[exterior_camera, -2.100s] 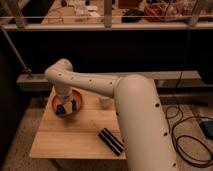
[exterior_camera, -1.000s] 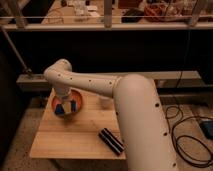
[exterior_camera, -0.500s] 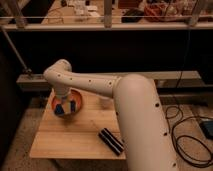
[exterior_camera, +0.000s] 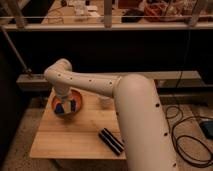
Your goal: Place the white sponge in the ceramic bowl
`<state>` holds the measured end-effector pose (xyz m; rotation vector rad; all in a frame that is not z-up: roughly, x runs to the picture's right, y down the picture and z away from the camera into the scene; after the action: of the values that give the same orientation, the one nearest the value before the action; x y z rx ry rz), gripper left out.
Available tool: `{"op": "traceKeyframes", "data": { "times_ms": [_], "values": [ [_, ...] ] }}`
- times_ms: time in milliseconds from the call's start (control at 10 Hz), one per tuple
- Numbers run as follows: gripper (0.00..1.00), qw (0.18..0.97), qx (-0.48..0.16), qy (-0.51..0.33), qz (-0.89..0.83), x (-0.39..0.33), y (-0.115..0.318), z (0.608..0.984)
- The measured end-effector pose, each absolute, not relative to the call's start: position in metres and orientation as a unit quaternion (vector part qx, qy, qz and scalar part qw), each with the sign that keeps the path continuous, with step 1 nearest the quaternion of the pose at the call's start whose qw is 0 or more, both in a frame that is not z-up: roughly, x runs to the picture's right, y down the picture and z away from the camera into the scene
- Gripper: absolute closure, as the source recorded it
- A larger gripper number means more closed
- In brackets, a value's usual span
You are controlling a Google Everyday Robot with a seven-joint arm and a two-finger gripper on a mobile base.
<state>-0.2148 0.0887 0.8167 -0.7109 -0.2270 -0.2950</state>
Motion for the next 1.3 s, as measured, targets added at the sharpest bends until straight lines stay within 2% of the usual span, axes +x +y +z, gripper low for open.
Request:
{"op": "traceKeyframes", "data": {
  "times_ms": [200, 300, 500, 600, 1300],
  "values": [
    [0.75, 0.921, -0.346, -0.108, -0.14, -0.2149, 0.0891, 0.8169],
    [0.74, 0.922, -0.346, -0.108, -0.138, -0.2155, 0.0889, 0.8172],
    [0.85, 0.923, -0.345, -0.107, -0.133, -0.2165, 0.0887, 0.8175],
    [0.87, 0.923, -0.345, -0.106, -0.132, -0.217, 0.0887, 0.8175],
    [0.87, 0.927, -0.343, -0.1, -0.117, -0.2183, 0.0873, 0.8203]
  ]
}}
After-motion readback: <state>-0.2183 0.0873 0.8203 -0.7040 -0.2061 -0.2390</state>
